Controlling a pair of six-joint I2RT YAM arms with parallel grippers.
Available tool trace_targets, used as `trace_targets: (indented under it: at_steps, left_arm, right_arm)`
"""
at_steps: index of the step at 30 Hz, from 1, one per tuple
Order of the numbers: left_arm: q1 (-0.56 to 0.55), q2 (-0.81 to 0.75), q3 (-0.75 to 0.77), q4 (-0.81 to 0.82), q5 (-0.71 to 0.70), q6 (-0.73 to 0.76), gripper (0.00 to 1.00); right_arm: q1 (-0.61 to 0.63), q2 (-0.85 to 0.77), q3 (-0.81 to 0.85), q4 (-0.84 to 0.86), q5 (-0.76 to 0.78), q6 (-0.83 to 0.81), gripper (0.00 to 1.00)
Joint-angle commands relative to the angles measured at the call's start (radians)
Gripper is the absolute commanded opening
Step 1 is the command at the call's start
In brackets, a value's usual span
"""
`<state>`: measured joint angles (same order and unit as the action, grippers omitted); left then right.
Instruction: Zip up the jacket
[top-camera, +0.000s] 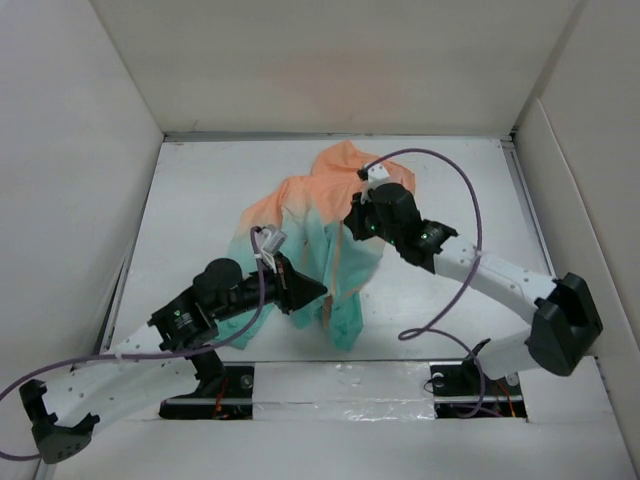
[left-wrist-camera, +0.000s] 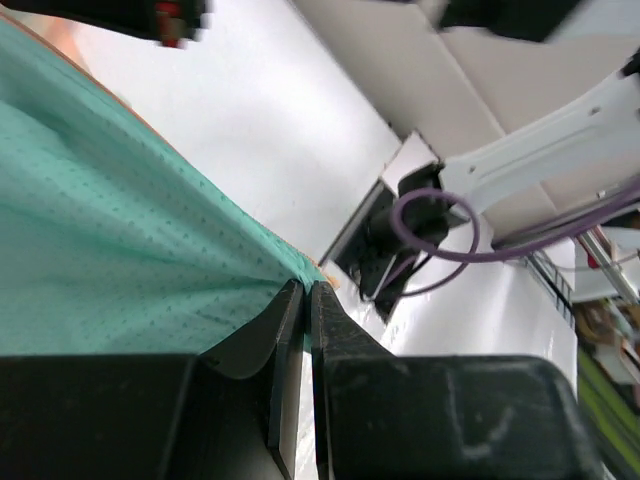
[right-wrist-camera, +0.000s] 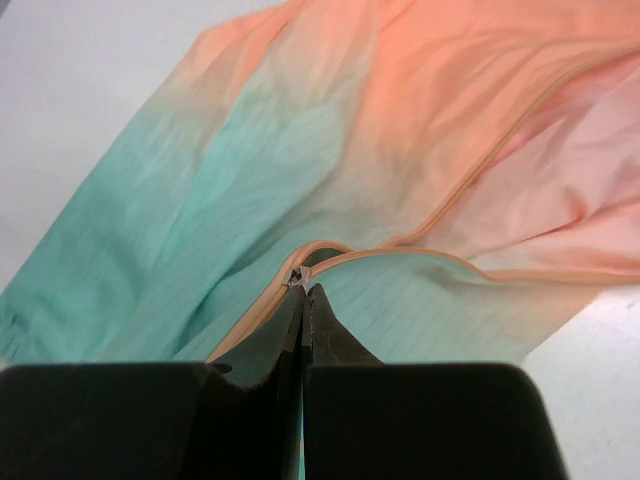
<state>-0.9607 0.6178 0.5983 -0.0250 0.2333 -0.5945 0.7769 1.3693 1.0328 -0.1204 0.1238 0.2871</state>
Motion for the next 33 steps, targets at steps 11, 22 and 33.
trace_targets:
  at_steps: [11,22,33]
  left_arm:
    - [-0.018,-0.211,0.468,-0.150,-0.325,0.220,0.00]
    - [-0.018,-0.254,0.549,-0.254,-0.534,0.249,0.00]
    - [-0.018,-0.230,0.397,-0.299,-0.851,0.096,0.32]
  right_arm:
    - [-0.525,0.333,0.562,0.162,0.115,-0.003,0.00]
    - [-0.772,0.395,0.838,0.025,0.149,0.000,0.00]
    - [-0.736,0.238,0.594,0.037,0.133,0.096,0.00]
